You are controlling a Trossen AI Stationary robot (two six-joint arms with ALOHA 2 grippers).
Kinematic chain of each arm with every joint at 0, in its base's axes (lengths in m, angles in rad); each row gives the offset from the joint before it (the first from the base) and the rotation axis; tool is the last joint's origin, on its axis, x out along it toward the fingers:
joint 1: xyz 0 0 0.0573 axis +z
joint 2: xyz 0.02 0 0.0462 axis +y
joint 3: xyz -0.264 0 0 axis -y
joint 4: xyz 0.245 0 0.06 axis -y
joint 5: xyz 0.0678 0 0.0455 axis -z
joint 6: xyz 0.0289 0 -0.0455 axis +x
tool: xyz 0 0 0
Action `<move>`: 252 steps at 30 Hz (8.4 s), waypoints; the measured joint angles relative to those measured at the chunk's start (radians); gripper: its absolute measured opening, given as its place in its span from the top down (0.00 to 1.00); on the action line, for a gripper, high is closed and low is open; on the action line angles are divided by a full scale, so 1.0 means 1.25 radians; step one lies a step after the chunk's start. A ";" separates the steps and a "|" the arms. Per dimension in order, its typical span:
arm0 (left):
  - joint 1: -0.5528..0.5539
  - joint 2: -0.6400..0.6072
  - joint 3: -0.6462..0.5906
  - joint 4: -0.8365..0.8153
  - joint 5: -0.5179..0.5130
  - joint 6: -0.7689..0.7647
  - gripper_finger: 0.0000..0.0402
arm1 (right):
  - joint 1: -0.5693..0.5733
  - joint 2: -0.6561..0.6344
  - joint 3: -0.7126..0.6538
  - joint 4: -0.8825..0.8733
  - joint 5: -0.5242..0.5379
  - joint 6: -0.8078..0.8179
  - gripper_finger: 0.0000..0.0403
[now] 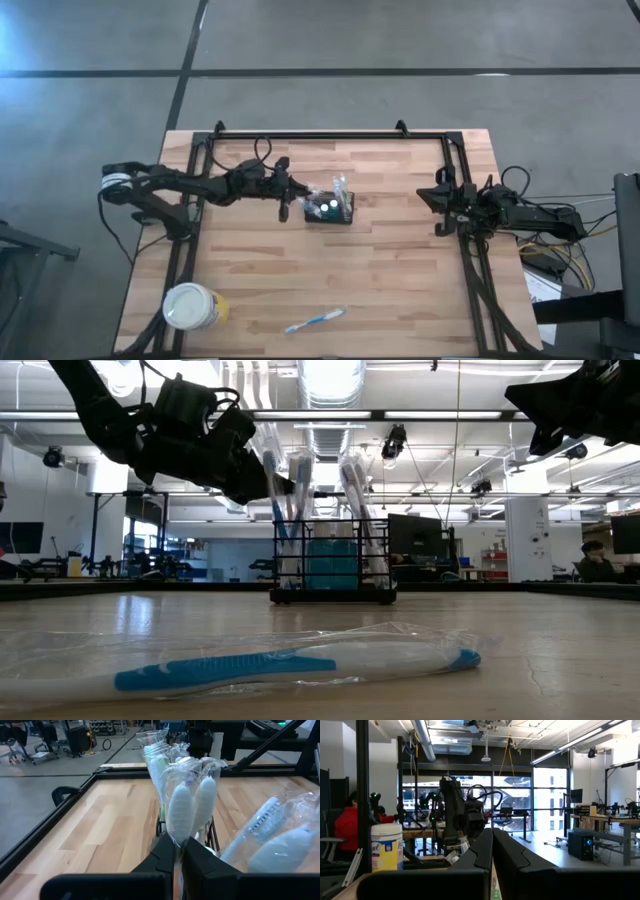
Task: Pick & Place toothbrushing station
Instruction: Put the orange toothbrush into the black organizer, then put the blue toothbrush into the black organizer
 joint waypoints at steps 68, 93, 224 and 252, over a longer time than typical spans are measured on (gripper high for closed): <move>0.005 -0.971 -0.293 -0.516 -0.077 -0.016 0.99 | 0.000 0.004 0.000 -0.014 0.000 0.009 0.98; 0.005 -0.972 -0.320 -0.478 -0.085 0.001 0.98 | 0.027 0.408 0.090 0.029 0.058 0.127 0.98; -0.006 -0.876 -0.264 -0.410 0.054 -0.146 0.54 | 0.164 1.250 0.449 0.575 -0.027 -0.079 0.95; -0.034 -0.325 0.051 -0.110 0.099 -0.094 0.26 | 0.008 1.251 0.622 0.341 -0.089 -0.094 0.95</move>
